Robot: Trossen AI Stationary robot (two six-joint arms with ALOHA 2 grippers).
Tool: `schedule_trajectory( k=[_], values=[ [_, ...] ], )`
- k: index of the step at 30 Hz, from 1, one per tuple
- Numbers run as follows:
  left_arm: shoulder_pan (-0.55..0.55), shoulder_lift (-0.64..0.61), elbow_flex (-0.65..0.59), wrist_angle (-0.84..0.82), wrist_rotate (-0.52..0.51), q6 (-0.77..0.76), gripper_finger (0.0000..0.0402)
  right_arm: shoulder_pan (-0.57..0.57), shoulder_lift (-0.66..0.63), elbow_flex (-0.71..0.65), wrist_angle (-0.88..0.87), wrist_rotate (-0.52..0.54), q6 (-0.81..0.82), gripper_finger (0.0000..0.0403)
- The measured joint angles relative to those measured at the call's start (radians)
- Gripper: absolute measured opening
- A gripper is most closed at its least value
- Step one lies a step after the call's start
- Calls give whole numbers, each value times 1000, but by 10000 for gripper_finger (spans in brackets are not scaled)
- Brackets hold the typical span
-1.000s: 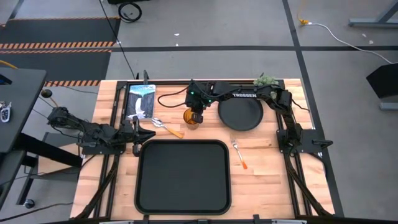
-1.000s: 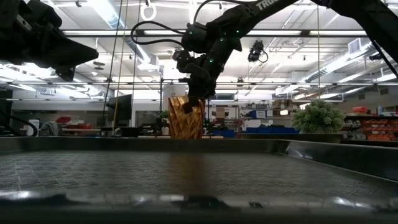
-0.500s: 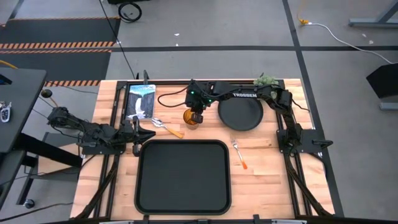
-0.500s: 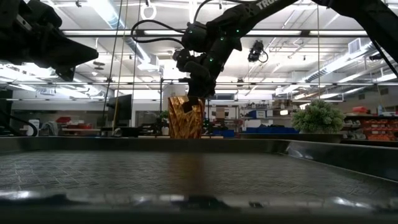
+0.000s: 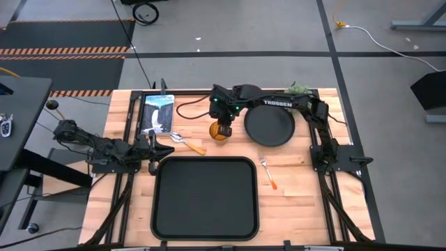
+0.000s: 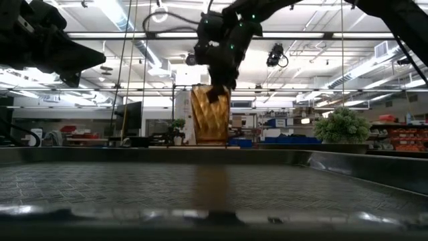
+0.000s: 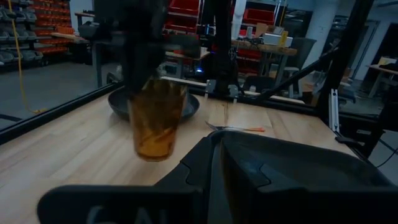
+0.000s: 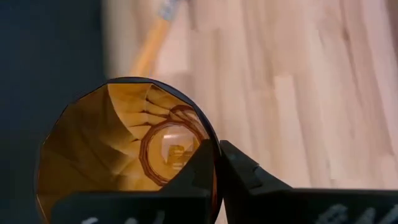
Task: Pick and place plate/cup/fork/spoon on tray
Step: Put the brown glass in the top right corner of the black tray
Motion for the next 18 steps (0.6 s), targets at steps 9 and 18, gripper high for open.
schedule_trajectory(
  k=[9,18],
  values=[
    [0,0,0,0,0,0,43,94,-2,110,-130,-59,-8,13],
    [0,0,0,0,0,0,43,280,-44,37,-171,7,51,13]
  ],
)
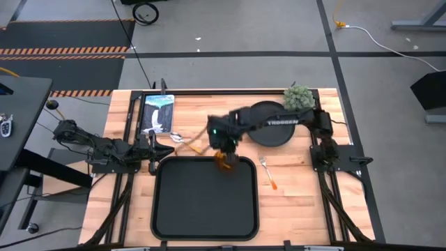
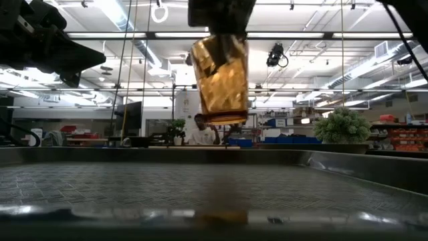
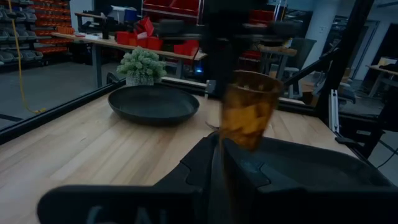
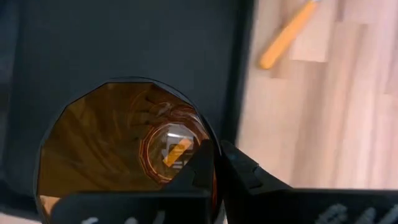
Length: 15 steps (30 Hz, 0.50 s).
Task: Pick and place plate/cup/fork/spoon on tray
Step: Put the brown glass in the top right corner of the black tray
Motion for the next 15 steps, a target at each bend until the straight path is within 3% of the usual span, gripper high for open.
schedule_trajectory(
  k=[8,15],
  values=[
    [0,0,0,0,0,0,43,145,-195,-248,68,164,190,13],
    [0,0,0,0,0,0,43,175,-408,-513,198,206,361,13]
  ],
)
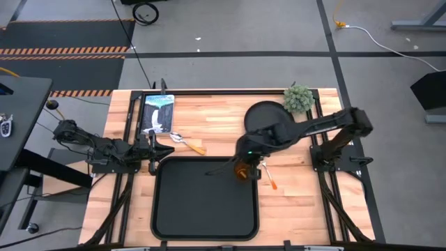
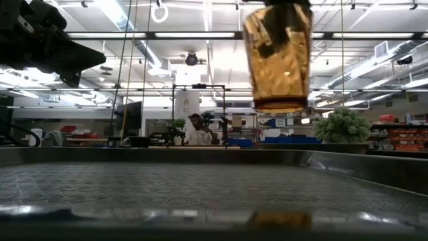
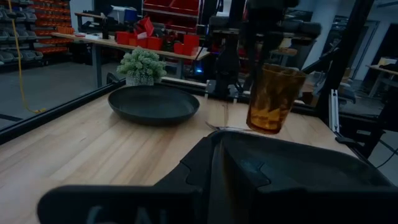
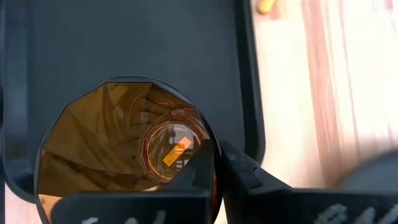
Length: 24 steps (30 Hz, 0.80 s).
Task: Pick and place plate/cup/fork/spoon on tray
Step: Put the brown glass in the top right corner of the black tray
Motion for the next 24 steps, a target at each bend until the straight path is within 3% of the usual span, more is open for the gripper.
schedule_trajectory(
  k=[4,11,24],
  values=[
    [0,0,0,0,0,0,43,-6,-73,-117,57,3,51,13],
    [0,0,0,0,0,0,43,-32,-85,-241,197,-6,65,13],
    [0,0,0,-1,0,0,43,-51,-41,-290,333,-9,40,15]
  ],
)
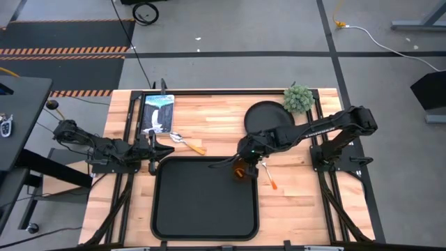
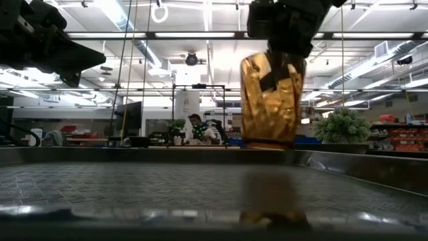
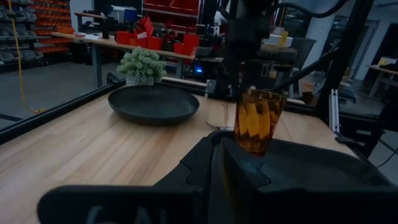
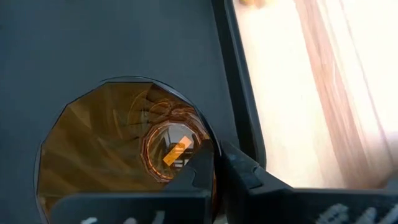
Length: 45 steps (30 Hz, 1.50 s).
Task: Pick and place plate/cup/fork/spoon on tray
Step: Put the brown glass in the top right corner of the black tray, then put the black plate on the tray
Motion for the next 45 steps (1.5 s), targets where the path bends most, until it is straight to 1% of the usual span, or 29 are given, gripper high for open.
schedule_trajectory(
  k=[16,26,36,40,45],
  values=[
    [0,0,0,0,0,0,43,-19,5,-18,-11,1,2,17],
    [0,0,0,1,0,0,43,-17,5,-18,-16,0,-1,64],
    [0,0,0,1,0,0,43,-17,5,-18,-16,0,-18,86],
    [0,0,0,1,0,0,43,-18,5,-13,-23,0,-20,107],
    [0,0,0,1,0,0,43,-18,4,31,-46,0,-29,137]
  ],
)
